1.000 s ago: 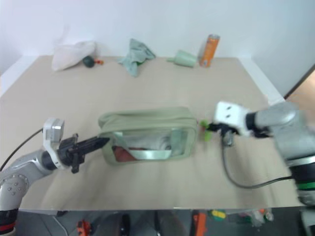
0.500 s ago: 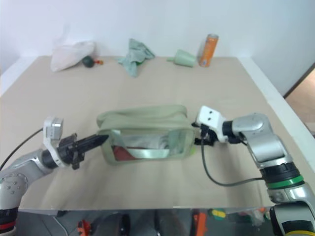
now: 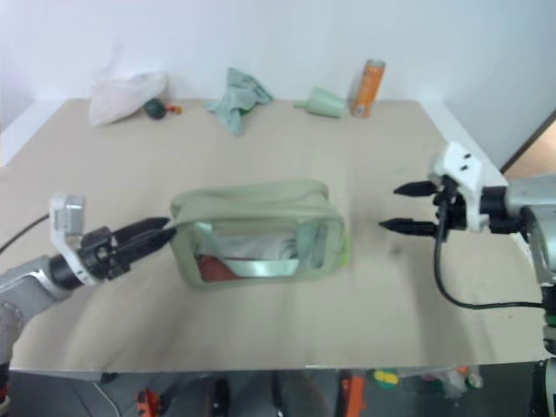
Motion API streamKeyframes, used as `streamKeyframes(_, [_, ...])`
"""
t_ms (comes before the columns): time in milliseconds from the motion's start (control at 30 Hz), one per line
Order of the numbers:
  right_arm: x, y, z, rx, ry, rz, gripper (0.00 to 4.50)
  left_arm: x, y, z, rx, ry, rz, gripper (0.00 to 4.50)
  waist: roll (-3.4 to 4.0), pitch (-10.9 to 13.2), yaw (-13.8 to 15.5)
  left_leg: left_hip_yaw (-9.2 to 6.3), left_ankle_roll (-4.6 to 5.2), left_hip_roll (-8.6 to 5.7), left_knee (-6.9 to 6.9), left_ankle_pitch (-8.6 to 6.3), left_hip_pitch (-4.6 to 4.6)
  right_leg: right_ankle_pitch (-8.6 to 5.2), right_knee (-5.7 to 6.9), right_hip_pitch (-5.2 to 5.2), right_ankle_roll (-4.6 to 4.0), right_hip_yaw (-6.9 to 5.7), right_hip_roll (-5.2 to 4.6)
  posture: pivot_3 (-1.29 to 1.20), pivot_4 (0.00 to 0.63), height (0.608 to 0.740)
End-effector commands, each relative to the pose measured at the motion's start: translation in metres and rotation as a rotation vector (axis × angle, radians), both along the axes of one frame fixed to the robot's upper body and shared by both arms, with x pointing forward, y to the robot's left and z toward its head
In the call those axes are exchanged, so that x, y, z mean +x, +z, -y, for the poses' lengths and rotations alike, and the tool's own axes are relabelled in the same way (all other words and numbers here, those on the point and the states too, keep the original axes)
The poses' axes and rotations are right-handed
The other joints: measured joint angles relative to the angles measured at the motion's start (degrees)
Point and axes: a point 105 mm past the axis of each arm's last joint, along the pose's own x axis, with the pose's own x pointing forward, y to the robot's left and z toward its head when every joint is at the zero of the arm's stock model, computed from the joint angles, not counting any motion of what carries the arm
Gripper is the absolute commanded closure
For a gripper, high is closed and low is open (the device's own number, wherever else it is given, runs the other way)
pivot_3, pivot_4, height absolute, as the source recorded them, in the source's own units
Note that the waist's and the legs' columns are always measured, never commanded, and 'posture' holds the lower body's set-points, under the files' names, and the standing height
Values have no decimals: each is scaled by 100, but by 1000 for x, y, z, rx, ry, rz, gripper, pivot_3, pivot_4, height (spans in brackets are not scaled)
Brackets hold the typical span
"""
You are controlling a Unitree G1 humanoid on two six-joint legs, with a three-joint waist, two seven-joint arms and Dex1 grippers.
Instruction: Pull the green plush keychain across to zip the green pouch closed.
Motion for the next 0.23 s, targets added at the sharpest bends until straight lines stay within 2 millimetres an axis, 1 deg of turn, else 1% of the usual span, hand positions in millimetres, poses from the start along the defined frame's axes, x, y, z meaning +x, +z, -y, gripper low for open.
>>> streamKeyframes(33, [-11,22,1,121,6,37,518,-10,12,-23,18,74,49,1515,0,0,2,-1,0,0,0,0,0,0,0,0,0,-1,0,0,150,740])
streamKeyframes(133, [-19,20,-4,249,4,15,518,-15,1,-50,33,176,2,1515,0,0,3,-2,0,1,-2,0,-1,-2,0,-1,-4,-3,0,0,150,740])
streamKeyframes(233, [-22,15,-11,318,-1,2,518,-13,-9,-64,17,232,-52,1515,0,0,8,-7,0,2,0,0,0,-2,0,1,-3,-8,-1,0,150,740])
